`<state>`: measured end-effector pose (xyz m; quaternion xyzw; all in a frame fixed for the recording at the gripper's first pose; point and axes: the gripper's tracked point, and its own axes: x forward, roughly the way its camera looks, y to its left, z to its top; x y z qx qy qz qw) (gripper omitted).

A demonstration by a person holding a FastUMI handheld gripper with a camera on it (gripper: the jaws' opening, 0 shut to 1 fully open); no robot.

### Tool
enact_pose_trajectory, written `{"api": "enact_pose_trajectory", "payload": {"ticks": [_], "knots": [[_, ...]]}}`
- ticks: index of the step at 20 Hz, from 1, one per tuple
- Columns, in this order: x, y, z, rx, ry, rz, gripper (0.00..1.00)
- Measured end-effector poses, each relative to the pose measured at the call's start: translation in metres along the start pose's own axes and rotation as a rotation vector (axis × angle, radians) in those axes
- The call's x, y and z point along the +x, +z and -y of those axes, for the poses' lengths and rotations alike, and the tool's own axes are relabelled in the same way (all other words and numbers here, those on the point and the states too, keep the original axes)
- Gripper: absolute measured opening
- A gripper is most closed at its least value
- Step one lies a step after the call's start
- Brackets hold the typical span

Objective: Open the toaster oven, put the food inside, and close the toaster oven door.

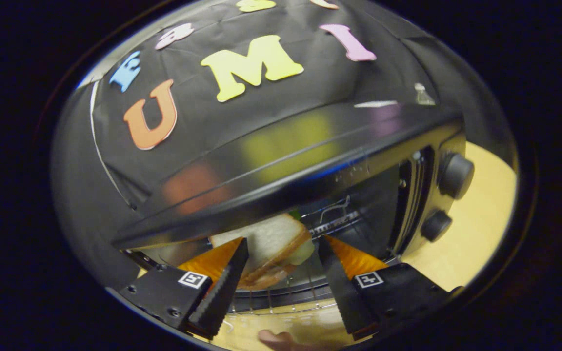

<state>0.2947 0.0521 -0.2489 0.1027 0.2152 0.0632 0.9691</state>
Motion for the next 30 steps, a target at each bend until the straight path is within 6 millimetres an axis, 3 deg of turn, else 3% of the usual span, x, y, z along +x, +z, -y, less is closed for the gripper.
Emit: {"api": "enact_pose_trajectory", "payload": {"ticks": [4,6,16,20,25,30], "knots": [[-0.010,0.010,-0.003,-0.092,-0.001,0.061,0.95],[-0.017,0.004,-0.002,-0.091,-0.012,0.032,0.95],[-0.107,-0.061,-0.006,-0.235,-0.007,0.010,0.95],[-0.138,-0.089,0.006,-0.301,-0.020,0.018,0.95],[-0.153,-0.130,0.020,-0.306,-0.043,-0.068,0.95],[-0.148,-0.156,0.027,-0.312,-0.074,-0.160,0.95]]}}
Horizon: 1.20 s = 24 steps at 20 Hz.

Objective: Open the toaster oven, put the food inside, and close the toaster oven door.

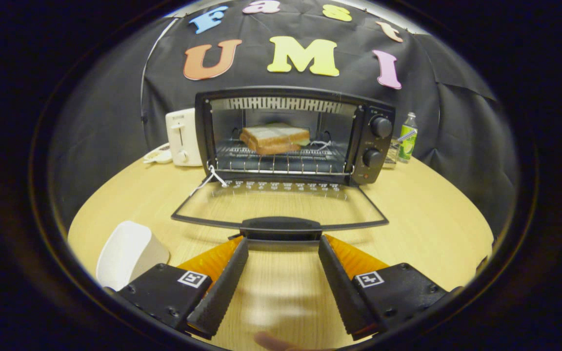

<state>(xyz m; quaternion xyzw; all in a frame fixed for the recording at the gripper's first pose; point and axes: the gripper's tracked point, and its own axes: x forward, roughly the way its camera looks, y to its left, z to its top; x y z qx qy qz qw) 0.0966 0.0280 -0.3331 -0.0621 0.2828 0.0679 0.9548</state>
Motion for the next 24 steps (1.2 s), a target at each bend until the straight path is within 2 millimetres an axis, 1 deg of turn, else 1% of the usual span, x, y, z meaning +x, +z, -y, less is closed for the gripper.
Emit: {"api": "enact_pose_trajectory", "payload": {"ticks": [1,5,6,10,12,14,24], "knots": [[0.004,-0.002,-0.001,-0.008,-0.010,-0.008,0.95],[0.006,-0.002,-0.002,-0.028,-0.016,-0.010,0.96],[0.001,-0.003,-0.004,-0.023,-0.016,-0.007,0.95],[0.001,0.003,-0.002,0.025,-0.007,0.020,0.96],[0.000,0.003,-0.004,0.031,-0.008,0.027,0.95],[-0.001,0.010,-0.003,0.037,-0.008,0.057,0.95],[-0.003,0.013,-0.002,0.049,-0.008,0.090,0.95]]}}
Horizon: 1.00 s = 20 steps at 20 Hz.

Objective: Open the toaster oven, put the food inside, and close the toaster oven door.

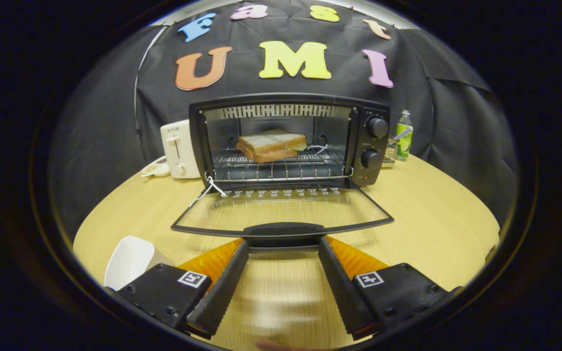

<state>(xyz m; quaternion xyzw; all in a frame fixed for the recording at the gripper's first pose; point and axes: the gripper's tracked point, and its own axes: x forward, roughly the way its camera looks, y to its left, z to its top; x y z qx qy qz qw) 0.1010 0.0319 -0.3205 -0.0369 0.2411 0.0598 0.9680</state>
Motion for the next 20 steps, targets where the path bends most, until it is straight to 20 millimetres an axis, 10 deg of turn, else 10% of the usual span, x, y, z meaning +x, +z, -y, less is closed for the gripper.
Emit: {"api": "enact_pose_trajectory", "payload": {"ticks": [11,20], "knots": [[-0.002,0.014,-0.001,-0.001,-0.004,0.100,0.95],[-0.015,0.081,-0.003,-0.113,-0.041,0.341,0.95]]}}
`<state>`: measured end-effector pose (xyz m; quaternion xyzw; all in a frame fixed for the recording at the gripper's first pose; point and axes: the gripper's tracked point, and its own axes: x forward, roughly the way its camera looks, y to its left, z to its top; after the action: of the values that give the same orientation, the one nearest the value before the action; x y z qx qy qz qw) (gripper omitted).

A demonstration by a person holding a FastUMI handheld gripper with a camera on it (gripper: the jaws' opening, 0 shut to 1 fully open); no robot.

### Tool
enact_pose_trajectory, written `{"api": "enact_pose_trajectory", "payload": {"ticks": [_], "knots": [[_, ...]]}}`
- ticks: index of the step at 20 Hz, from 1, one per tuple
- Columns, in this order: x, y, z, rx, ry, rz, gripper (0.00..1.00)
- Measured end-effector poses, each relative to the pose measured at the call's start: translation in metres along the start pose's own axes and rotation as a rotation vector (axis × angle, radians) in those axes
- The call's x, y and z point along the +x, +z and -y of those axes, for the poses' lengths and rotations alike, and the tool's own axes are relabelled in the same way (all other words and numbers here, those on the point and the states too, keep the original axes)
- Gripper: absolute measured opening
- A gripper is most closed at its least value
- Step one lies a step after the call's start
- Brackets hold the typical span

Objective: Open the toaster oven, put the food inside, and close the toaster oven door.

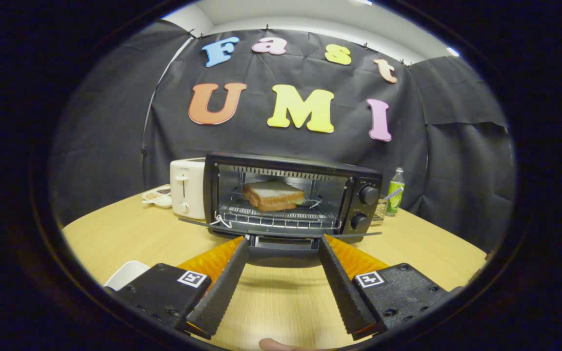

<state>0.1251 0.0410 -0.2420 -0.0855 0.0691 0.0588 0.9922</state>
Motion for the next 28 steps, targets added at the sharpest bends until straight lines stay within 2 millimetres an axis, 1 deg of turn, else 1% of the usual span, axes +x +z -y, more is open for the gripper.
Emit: {"api": "enact_pose_trajectory", "payload": {"ticks": [6,13,14,16,18,21,22,25,27,28], "knots": [[0.015,0.029,0.002,0.061,0.008,0.027,0.95],[0.042,0.066,0.008,0.046,-0.030,0.041,0.98],[0.044,0.074,0.009,0.047,-0.031,0.052,0.98],[0.038,0.084,0.010,0.049,-0.032,0.055,0.98],[0.025,0.101,0.018,0.054,-0.040,0.073,0.98],[-0.006,0.125,0.023,0.033,-0.040,0.088,0.98],[-0.019,0.133,0.025,0.028,-0.042,0.088,0.98],[-0.059,0.161,0.022,0.039,-0.021,0.095,0.98],[-0.089,0.178,0.027,0.065,-0.032,0.098,0.98],[-0.103,0.191,0.027,0.083,-0.025,0.110,0.98]]}}
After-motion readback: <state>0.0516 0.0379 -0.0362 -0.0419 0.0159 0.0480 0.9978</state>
